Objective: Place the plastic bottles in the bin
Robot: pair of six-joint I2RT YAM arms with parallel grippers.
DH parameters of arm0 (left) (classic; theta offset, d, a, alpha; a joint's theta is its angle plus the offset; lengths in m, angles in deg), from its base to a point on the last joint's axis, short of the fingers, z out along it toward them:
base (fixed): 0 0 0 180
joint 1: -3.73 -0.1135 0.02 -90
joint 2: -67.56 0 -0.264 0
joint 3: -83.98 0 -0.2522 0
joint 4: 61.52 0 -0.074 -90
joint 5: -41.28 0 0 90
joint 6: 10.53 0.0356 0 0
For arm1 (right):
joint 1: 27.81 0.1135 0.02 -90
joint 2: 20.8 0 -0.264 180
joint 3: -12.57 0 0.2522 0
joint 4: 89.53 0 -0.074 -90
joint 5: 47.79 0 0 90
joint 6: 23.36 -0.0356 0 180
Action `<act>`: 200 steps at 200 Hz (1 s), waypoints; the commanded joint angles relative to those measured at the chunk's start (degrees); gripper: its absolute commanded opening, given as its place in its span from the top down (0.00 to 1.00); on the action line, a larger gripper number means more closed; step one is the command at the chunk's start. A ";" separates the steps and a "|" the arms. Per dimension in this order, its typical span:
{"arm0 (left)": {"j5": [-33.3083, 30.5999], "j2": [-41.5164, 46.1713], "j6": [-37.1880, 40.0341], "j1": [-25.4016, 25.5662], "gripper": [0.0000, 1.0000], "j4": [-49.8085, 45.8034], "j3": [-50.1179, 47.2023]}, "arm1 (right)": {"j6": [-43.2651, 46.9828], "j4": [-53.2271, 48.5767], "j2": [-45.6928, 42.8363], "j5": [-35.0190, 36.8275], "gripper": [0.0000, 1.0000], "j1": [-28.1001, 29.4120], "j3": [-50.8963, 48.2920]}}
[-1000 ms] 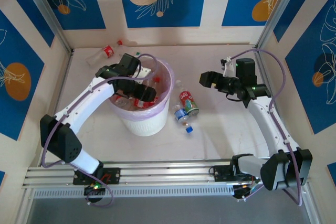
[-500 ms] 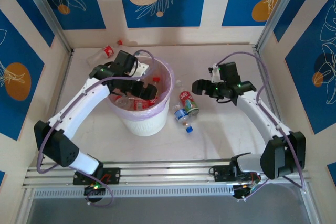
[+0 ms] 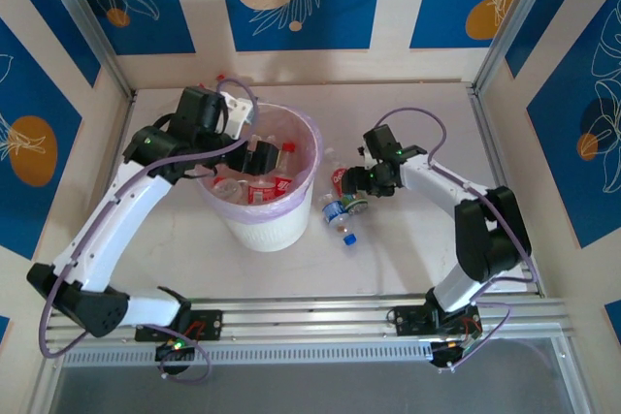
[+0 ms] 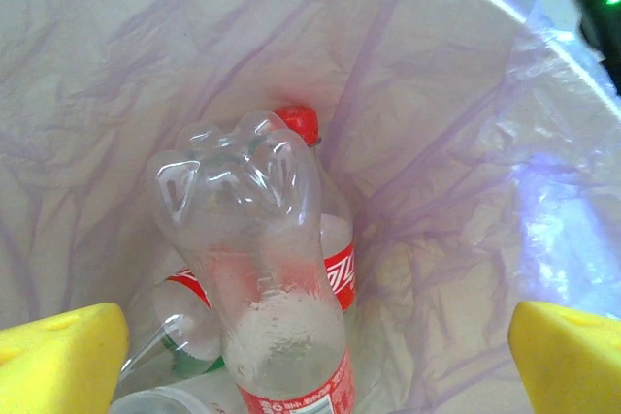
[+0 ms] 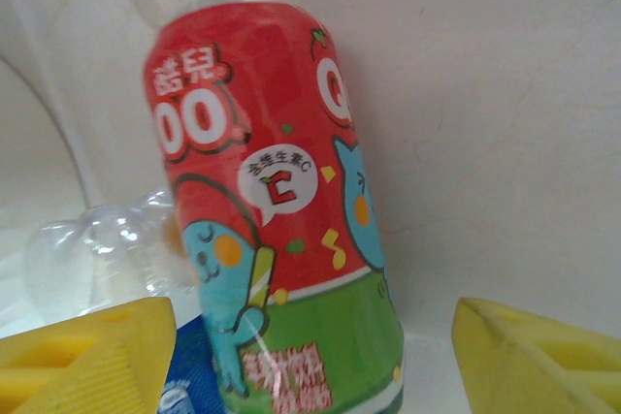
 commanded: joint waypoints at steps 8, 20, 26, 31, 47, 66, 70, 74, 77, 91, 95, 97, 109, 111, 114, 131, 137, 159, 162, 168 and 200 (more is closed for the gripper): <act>3.22 3.67 -7.34 0.41 0.00 9.31 -5.31 | -0.86 0.94 2.75 2.44 0.26 0.82 2.36; 3.52 4.33 -9.11 0.39 0.00 11.70 -6.92 | -0.91 0.99 3.79 3.19 0.27 1.11 2.79; 3.60 4.58 -9.54 0.40 0.00 12.44 -7.49 | -0.89 1.05 4.26 3.72 0.28 1.20 2.98; 3.50 4.66 -9.85 0.39 0.00 12.87 -7.87 | -0.90 1.04 4.74 3.97 0.28 1.29 3.07; 3.19 4.76 -10.19 0.34 0.00 13.72 -8.44 | -0.89 1.04 6.11 4.61 0.29 1.40 3.33; 3.24 4.70 -10.74 0.40 0.00 14.74 -8.86 | -1.24 1.24 7.81 4.88 0.29 1.54 3.30; 3.47 4.71 -10.95 0.39 0.00 15.03 -9.03 | -1.26 1.25 8.07 4.88 0.29 1.49 3.33; 3.73 4.70 -11.10 0.41 0.00 15.44 -9.17 | -1.28 1.33 8.38 4.88 0.29 1.47 3.30; 3.86 4.73 -11.30 0.36 0.00 15.78 -9.33 | -1.36 1.41 8.65 4.88 0.29 1.51 3.28; 5.03 4.65 -12.15 0.35 0.00 17.32 -9.96 | -1.69 1.84 9.49 4.62 0.29 1.47 3.04; 5.31 4.56 -12.35 0.35 0.00 17.72 -10.08 | -1.77 1.95 9.72 4.49 0.29 1.48 2.99; 5.47 4.51 -12.45 0.39 0.00 17.90 -10.15 | -1.86 2.06 9.87 4.38 0.29 1.43 2.99; 6.15 4.25 -12.89 0.35 0.00 18.80 -10.45 | -2.23 2.69 10.52 3.34 0.29 1.09 2.69; 6.23 4.19 -12.98 0.33 0.00 18.96 -10.53 | -2.30 2.80 10.57 3.19 0.29 0.96 2.66; 6.37 4.18 -13.12 0.37 0.00 19.22 -10.59 | -2.39 2.98 10.65 3.05 0.29 0.90 2.54; 7.12 3.83 -13.77 0.37 0.00 20.34 -10.89 | -2.74 3.37 10.85 2.81 0.28 0.68 2.37; 7.21 3.75 -14.00 0.40 0.00 20.76 -10.98 | -2.76 3.41 10.89 2.78 0.28 0.68 2.38; 7.85 3.61 -15.16 0.40 0.00 22.60 -11.49 | -3.15 3.21 10.31 3.36 0.31 0.50 2.16; 7.98 3.58 -15.36 0.37 0.00 22.88 -11.59 | -3.21 3.11 10.15 3.43 0.32 0.43 2.11; 8.21 3.53 -15.82 0.38 0.00 23.44 -11.77 | -3.42 3.10 9.71 3.47 0.34 0.25 1.89; 8.50 3.10 -18.69 0.40 0.00 26.13 -12.33 | -3.82 2.78 5.16 3.03 0.39 -0.86 0.63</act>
